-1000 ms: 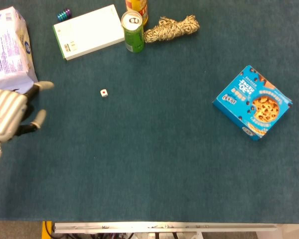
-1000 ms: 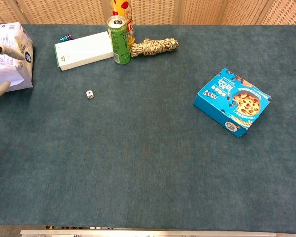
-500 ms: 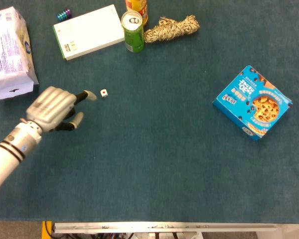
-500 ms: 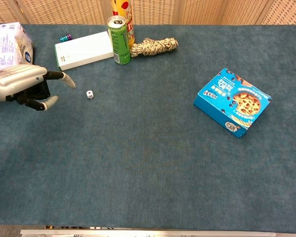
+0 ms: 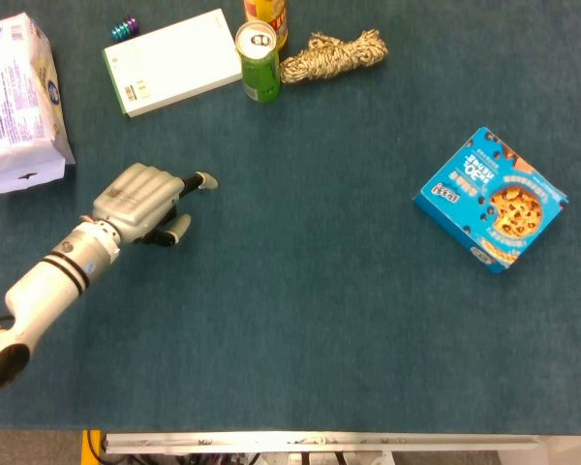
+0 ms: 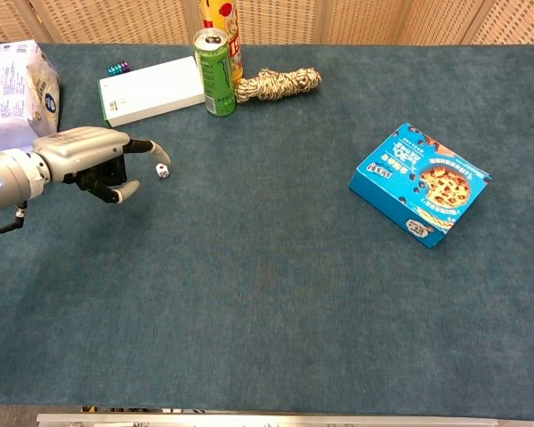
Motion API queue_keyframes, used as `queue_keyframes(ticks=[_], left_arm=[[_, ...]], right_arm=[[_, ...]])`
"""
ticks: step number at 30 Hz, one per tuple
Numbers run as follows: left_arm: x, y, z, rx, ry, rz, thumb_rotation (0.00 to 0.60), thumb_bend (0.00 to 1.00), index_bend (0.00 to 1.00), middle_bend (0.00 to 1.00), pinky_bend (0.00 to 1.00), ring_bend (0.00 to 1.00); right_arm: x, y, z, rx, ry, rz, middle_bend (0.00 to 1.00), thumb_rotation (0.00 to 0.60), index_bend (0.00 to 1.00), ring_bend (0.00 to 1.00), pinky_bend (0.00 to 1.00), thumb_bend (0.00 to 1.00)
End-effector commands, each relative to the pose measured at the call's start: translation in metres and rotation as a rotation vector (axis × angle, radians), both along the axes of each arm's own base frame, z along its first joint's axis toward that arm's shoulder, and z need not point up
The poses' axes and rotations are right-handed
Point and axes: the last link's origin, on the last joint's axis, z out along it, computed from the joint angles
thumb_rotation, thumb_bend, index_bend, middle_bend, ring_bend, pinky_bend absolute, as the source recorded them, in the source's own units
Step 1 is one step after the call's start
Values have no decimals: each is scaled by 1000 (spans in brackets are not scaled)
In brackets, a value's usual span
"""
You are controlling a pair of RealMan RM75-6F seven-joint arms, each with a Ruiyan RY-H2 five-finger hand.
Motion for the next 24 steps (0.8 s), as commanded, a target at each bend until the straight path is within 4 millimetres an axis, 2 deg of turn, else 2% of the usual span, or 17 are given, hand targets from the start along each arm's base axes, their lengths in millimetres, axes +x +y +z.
queue_keyframes(ticks=[1,13,24], left_arm=[[4,6,-8,-5,6,4,600,530,190,1000,1000,1000],[6,18,-25,-11,41,25,600,530,190,1000,1000,1000],[0,22,-28,4,73,46,600,530,189,1000,1000,1000]], right_arm=[[0,0,0,-1,0,-1,298,600,223,156,204,395],[-5,5,3,-10,-2,-15,298,600,224,156,204,395],[-9,7,3,-13,-6,-22,298,600,223,156,204,395]])
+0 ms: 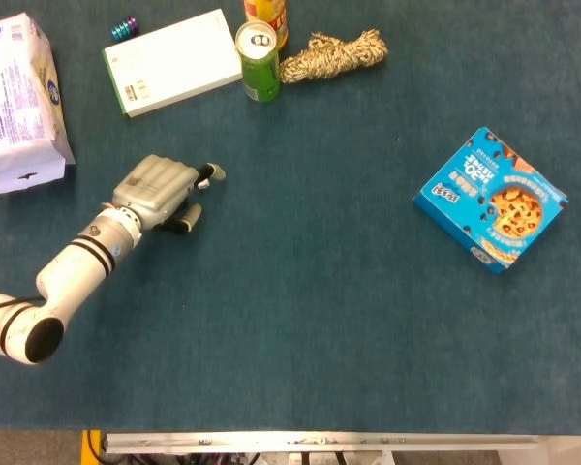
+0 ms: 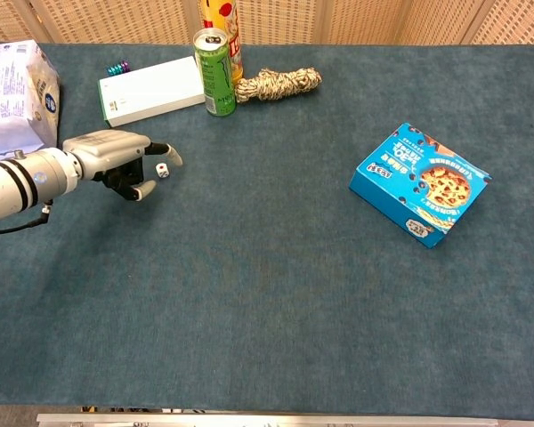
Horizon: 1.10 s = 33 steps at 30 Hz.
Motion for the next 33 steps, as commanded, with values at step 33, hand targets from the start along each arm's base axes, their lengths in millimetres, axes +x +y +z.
queue_keyframes(ticks=[33], left_arm=[[-29,-24,39,-19,108,38,600,529,190,1000,1000,1000]], right_arm=[[4,0,-3,5,-6,16,298,600,223,156,204,395]])
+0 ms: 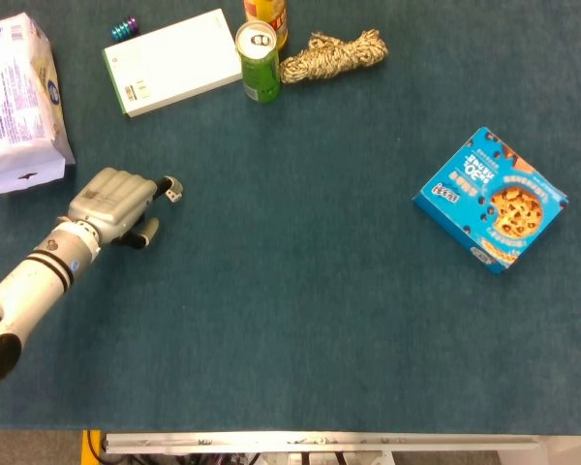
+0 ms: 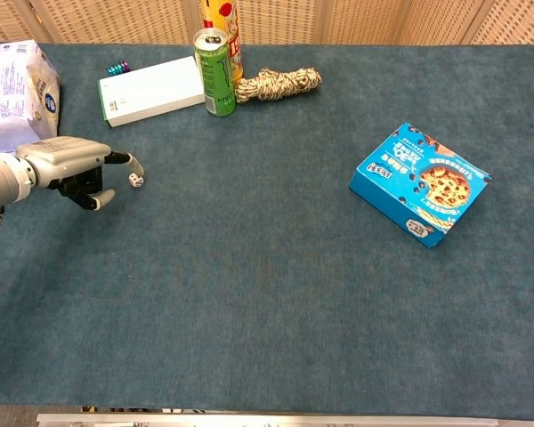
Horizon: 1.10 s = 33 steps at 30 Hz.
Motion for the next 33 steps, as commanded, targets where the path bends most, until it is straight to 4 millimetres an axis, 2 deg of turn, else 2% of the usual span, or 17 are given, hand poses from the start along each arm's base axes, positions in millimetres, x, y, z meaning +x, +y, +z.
queue_keyframes(ticks=[1,8,20,33], left_arm=[[0,-3,3,-5,6,-3,600,530,190,1000,1000,1000],[3,-2,8,26,-15,-7,600,530,190,1000,1000,1000],[-10,9,5,46,32,34,600,530,190,1000,1000,1000],[-10,3,-2,12,37,38,600,530,190,1000,1000,1000]], right_arm=[[0,0,0,-1,-1,2,298,600,223,156,204,395],[0,0,-1,2,-2,1,298,600,223,156,204,395],[-2,3,1,-4,-3,-7,298,600,223,156,204,395],[-2,2,0,0,-1,-10,298,600,223,156,204,395]])
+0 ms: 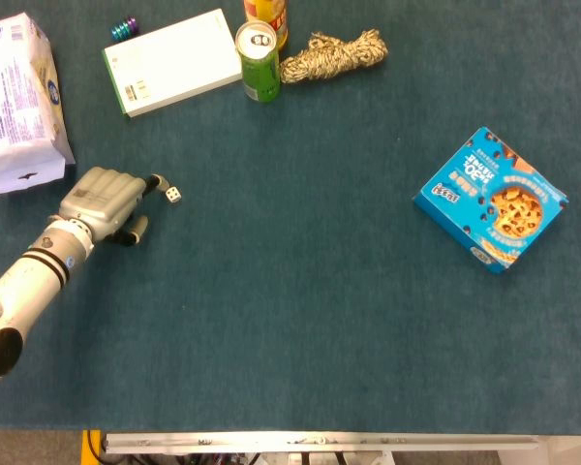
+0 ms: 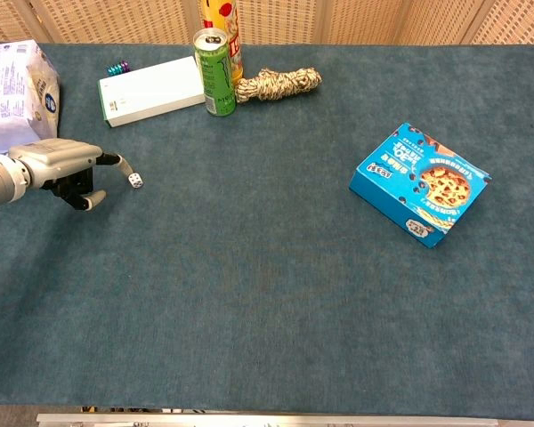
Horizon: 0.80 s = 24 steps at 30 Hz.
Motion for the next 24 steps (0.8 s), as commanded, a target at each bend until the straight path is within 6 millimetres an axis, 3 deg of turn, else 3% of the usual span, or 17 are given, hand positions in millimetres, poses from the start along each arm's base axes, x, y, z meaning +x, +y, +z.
queue_keyframes(ticks=[1,17,24], left_arm=[[3,-2,0,-5,-3,-9,600,530,190,1000,1000,1000],[19,-22,6,-29,-21,-74,600,530,191,1000,1000,1000],[24,-21,13,24,-53,-82,600,530,191,1000,1000,999]], right_arm=[[0,0,0,-2,1,0,298,600,223,156,204,395],[2,-1,-1,2,1,4,298,600,223,156,204,394],[2,-1,0,0,0,3,298,600,223,156,204,395]])
